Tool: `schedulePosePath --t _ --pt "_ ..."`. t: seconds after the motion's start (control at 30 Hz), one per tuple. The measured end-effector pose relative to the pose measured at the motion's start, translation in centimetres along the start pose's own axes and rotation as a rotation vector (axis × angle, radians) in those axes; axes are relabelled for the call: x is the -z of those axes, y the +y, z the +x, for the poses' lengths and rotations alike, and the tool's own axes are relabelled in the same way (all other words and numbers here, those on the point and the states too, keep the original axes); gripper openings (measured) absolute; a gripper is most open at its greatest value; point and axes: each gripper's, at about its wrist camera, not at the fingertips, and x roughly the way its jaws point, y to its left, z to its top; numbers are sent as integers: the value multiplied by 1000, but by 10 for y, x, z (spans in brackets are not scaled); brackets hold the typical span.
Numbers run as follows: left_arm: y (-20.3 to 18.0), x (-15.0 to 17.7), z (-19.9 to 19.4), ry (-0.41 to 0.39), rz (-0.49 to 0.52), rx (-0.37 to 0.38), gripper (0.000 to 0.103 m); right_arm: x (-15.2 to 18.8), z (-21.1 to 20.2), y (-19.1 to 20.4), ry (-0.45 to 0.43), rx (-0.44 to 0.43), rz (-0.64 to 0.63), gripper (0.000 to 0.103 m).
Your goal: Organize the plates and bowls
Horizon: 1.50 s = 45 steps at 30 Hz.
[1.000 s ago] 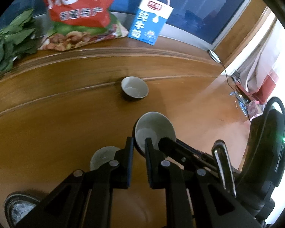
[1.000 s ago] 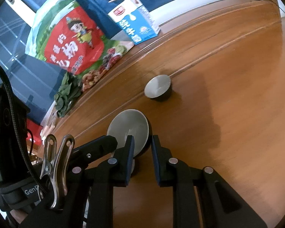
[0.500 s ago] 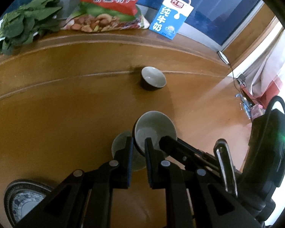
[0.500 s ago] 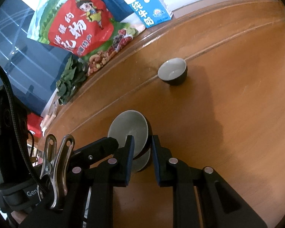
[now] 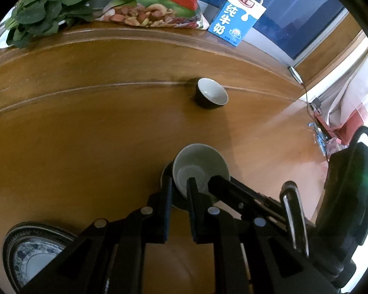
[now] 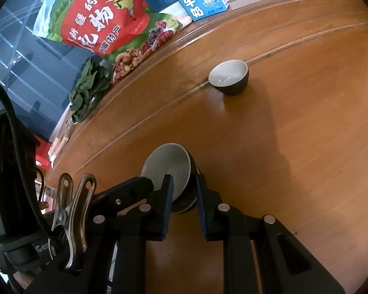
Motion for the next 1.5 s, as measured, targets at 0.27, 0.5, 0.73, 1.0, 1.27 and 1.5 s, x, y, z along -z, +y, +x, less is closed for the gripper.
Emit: schedulePosePath --t 0.27,0.5,0.73,1.0,1.27,1.5 --pt "2 0 4 10 0 -1 11 2 2 -2 8 10 -3 21" --pt "0 -1 0 -3 10 -22 12 3 -1 -1 1 6 -10 21" --pt "0 -5 -3 -12 9 -44 12 -1 -10 -4 -13 3 -6 22" --pt "-6 -17 -8 -35 7 -49 12 -16 -26 -15 -47 28 -5 22" --pt "-25 -32 -4 -51 36 -46 12 -34 -39 -29 -75 52 -7 22" --pt "-42 -49 8 -49 53 -47 12 -51 -44 -44 -85 63 0 22"
